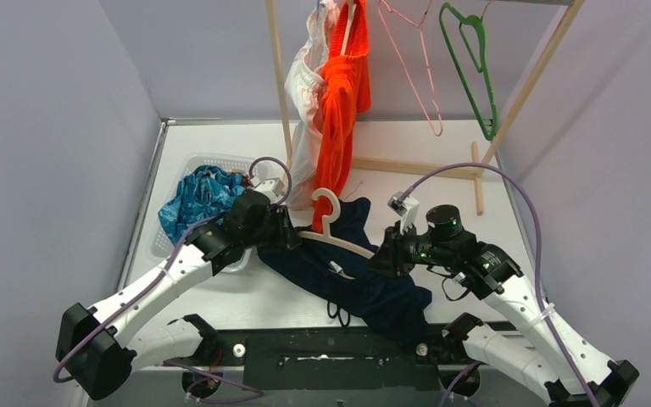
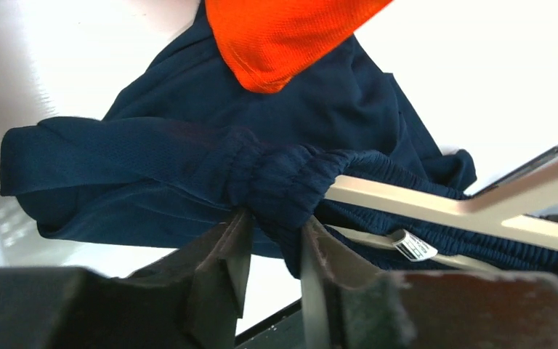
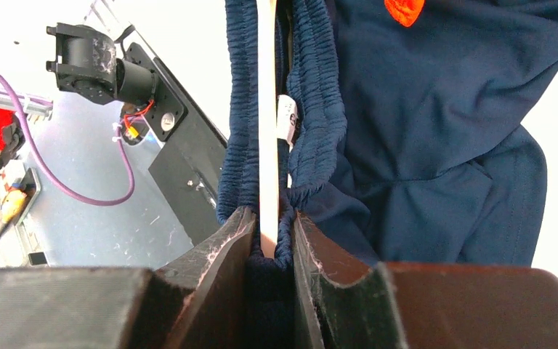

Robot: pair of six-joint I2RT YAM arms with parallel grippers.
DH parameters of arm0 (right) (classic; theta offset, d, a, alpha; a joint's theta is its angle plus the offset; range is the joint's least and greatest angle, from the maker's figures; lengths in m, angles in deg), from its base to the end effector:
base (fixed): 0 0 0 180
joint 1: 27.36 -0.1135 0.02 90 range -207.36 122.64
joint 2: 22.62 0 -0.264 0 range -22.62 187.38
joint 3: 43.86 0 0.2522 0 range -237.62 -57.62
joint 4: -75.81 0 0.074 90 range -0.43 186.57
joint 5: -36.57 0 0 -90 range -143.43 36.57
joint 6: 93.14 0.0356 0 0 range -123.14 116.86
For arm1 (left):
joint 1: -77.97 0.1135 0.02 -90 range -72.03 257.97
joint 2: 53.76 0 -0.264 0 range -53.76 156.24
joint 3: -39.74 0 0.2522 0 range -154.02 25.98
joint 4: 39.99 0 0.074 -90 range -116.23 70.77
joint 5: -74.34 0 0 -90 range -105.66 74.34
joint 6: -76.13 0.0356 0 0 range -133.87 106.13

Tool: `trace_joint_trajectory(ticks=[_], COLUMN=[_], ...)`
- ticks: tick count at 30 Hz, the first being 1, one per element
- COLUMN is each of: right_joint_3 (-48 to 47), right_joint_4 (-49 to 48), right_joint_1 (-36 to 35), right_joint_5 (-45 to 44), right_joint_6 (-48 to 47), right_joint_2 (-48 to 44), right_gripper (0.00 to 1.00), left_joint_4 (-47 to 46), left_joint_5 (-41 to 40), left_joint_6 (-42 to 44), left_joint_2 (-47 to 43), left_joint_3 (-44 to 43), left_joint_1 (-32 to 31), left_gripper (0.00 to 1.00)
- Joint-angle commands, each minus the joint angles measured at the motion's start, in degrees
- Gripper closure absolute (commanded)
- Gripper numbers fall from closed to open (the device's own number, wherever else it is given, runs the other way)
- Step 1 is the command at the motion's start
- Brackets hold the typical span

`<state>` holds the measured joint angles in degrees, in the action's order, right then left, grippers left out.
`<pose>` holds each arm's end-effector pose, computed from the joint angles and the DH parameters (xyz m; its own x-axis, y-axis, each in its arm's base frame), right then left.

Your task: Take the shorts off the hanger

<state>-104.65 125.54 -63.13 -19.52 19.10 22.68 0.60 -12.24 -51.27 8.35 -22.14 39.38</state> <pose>0.1206 0.1114 0.3102 -0.7478 -0.1516 -0.6464 -0.6226 0.4982 0.6034 0.1797 -0.1461 0.2742 -0.8055 -0.1329 -0.5775 0.2123 0.8451 -0.4906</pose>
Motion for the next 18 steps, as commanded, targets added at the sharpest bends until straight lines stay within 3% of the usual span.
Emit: trace_joint_trajectory(ticks=[1,5,7,10,13,18], right_joint_3=[-0.83,0.13,1.22,3.95,5.23,6.07], right_joint_4=[-1.99,-0.06,-1.17,-5.61,-9.64,-15.96], right_joint_1=[-0.44,-0.49,-0.59,-0.66,-0.62,-0.7], right_joint_5=[0.43,-2.31,-2.04,0.38,1.15,2.84], right_joint_6=[-0.17,0.76,1.53,2.57,3.74,4.58], right_joint_2=[0.79,4.29,5.76,6.82,8.62,12.81], right_gripper=[1.0,0.93,0.85,0.8,0.65,0.55], left_joint_4=[-5.02,-8.24,-9.95,-12.03,-12.62,-14.03], left_joint_5=[-2.66,1.35,2.85,3.84,4.24,3.86], left_joint_6=[-0.83,-1.2,-1.59,-1.99,-2.15,-2.71], left_joint_2=[3.11,5.68,5.86,4.96,4.16,1.51], left_joint_3=[0.37,2.6,4.23,6.75,9.01,12.32], left_joint_1=[-0.1,-0.15,-0.22,-0.26,-0.26,-0.53], left_gripper=[0.79,1.0,1.0,1.0,1.0,1.0])
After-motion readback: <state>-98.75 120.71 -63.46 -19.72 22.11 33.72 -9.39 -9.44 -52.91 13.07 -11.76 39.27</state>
